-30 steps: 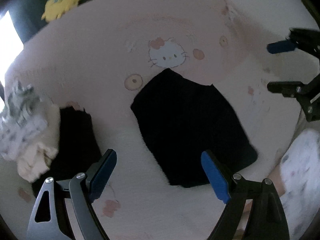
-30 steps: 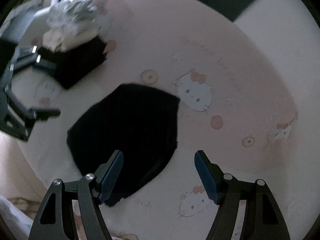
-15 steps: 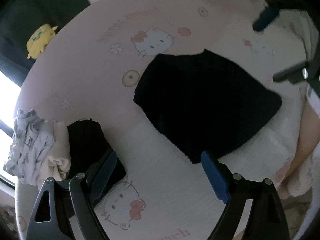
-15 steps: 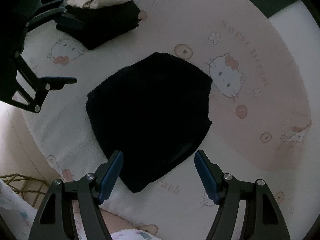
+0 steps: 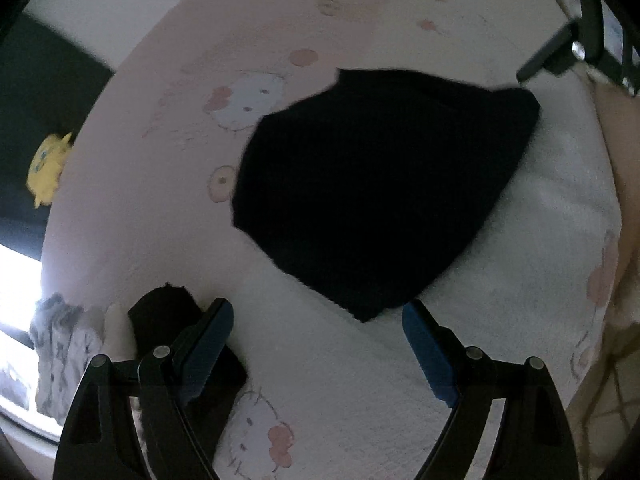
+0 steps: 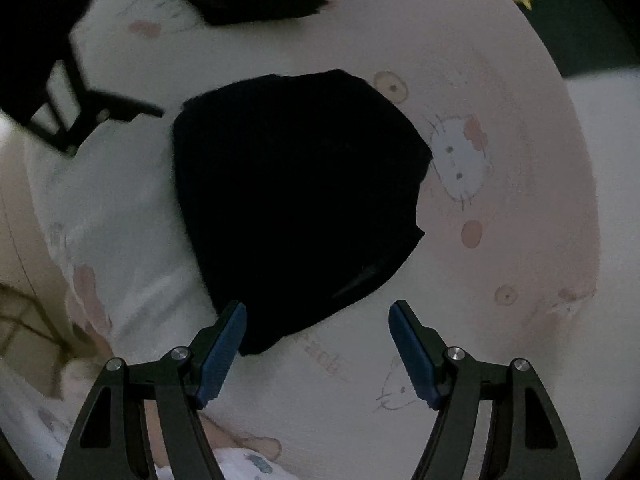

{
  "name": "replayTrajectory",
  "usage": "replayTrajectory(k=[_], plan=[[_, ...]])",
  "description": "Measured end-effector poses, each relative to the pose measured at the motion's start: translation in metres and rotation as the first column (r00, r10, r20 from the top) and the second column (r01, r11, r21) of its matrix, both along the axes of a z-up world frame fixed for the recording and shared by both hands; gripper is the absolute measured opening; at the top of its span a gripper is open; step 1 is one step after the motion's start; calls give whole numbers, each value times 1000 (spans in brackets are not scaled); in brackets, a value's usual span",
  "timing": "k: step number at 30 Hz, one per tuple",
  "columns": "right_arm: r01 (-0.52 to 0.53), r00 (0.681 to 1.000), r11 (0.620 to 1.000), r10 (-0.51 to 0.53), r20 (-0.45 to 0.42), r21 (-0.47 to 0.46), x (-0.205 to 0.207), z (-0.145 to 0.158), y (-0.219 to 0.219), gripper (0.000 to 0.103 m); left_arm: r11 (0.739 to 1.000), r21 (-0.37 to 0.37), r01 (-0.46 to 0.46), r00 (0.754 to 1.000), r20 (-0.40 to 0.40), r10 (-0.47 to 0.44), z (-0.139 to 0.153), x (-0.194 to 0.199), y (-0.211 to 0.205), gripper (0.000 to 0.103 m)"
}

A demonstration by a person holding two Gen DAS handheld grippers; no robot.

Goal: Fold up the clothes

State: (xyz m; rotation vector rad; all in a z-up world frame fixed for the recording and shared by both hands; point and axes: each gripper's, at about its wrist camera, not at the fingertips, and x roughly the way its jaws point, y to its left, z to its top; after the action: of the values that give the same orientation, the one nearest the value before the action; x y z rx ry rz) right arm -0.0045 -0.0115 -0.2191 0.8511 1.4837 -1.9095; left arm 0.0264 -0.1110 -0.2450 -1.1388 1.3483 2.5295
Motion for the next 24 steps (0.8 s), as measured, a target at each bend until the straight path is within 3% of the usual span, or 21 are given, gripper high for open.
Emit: replayTrajectory(k=[5,11,13,20,24], plan=[[-56,998,997,58,-27,53,18,-19,-1,73,976,-169,140,990,6,-141,-22,14,15,86],[-132,987,981,144,-75,142,28,-43,-5,73,871,-407,274,956,22,-291,-53,22,22,86],[-150,984,974,165,-74,168,29,-52,-4,73,850,-433,300,947,32,-318,-57,21,23,86],[-194,968,949,227,-107,250,29,-79,-1,73,854,-442,274,955,15,-298,-56,1,25,86],[-201,954,945,249,-166,258,26,-84,-1,73,828,-499,256,950,-28,-311,-61,-7,29,86]])
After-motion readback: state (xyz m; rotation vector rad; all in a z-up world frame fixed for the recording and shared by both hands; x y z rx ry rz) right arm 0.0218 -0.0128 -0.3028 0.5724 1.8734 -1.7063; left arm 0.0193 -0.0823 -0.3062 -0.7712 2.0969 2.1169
